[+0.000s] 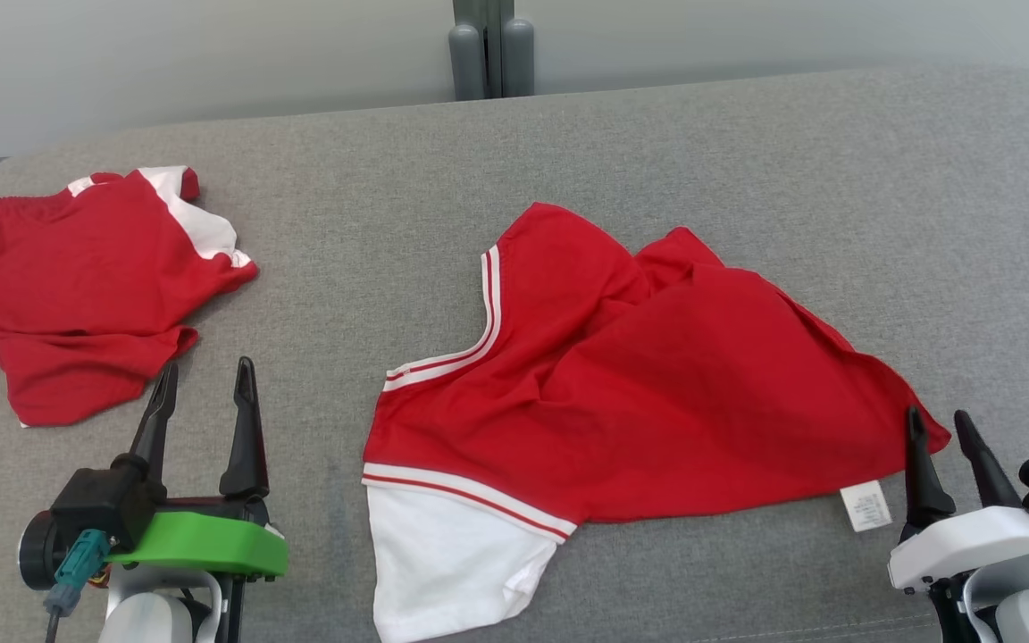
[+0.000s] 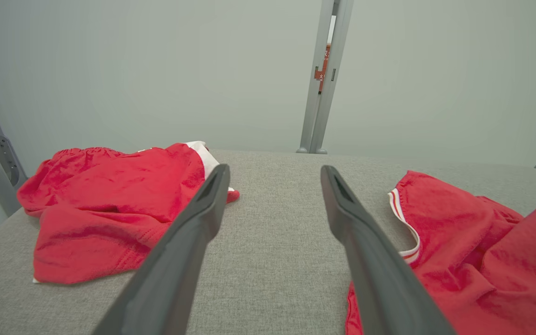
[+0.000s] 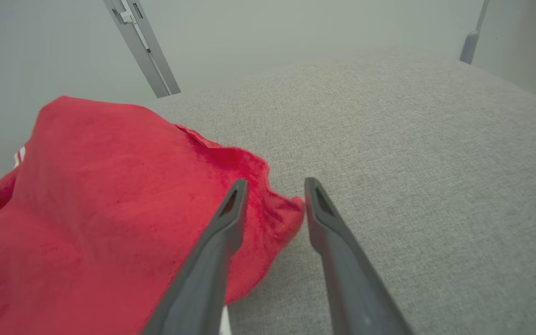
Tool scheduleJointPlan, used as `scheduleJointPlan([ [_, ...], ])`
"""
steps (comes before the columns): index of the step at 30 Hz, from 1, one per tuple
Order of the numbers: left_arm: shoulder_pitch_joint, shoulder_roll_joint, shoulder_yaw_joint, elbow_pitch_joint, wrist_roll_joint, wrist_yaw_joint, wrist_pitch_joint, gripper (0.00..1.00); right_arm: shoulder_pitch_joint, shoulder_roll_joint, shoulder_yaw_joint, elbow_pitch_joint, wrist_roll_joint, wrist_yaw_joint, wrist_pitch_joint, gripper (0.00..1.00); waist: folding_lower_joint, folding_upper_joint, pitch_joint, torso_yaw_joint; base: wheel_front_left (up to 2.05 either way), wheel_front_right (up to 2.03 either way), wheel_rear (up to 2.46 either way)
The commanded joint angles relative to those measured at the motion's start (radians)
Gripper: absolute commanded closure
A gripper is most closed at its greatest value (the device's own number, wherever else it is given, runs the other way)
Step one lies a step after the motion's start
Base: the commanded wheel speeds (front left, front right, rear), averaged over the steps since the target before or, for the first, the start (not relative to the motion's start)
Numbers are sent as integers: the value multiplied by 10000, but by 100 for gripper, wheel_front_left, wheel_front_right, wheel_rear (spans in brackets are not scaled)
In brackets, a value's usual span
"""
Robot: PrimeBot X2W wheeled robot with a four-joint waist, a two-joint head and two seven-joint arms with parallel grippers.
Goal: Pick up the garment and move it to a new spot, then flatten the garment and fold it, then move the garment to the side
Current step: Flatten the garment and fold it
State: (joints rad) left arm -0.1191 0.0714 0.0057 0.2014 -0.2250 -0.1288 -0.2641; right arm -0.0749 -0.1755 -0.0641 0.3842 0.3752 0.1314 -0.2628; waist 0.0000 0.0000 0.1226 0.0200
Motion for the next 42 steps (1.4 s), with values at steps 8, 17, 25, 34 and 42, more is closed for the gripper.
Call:
scheduleJointPlan([
  [8, 281, 118, 173, -12, 141, -31, -5, 0, -106, 62, -118, -1332, -765, -14, -29, 0, 0, 0, -364, -69, 0, 0, 0],
  [17, 565, 90, 383, -25, 201, -31, -5, 0, 160, 168, 667, -2758, -1670, -14, -29, 0, 0, 0, -746, -20, 0, 0, 0],
  [25, 808, 157, 490, 16, 226, -31, -5, 0, 741, 380, 1240, -3545, -2014, -14, -29, 0, 0, 0, -876, 40, 0, 0, 0],
  [34, 983, 106, 595, -55, 277, -31, -5, 0, 1336, 613, 1314, -3977, -2136, -14, -29, 0, 0, 0, -885, 37, 0, 0, 0],
  [42, 1070, 88, 605, -7, 328, -31, -5, 0, 1428, 585, 1254, -3946, -2151, -14, -30, 0, 0, 0, -918, -3, 0, 0, 0],
])
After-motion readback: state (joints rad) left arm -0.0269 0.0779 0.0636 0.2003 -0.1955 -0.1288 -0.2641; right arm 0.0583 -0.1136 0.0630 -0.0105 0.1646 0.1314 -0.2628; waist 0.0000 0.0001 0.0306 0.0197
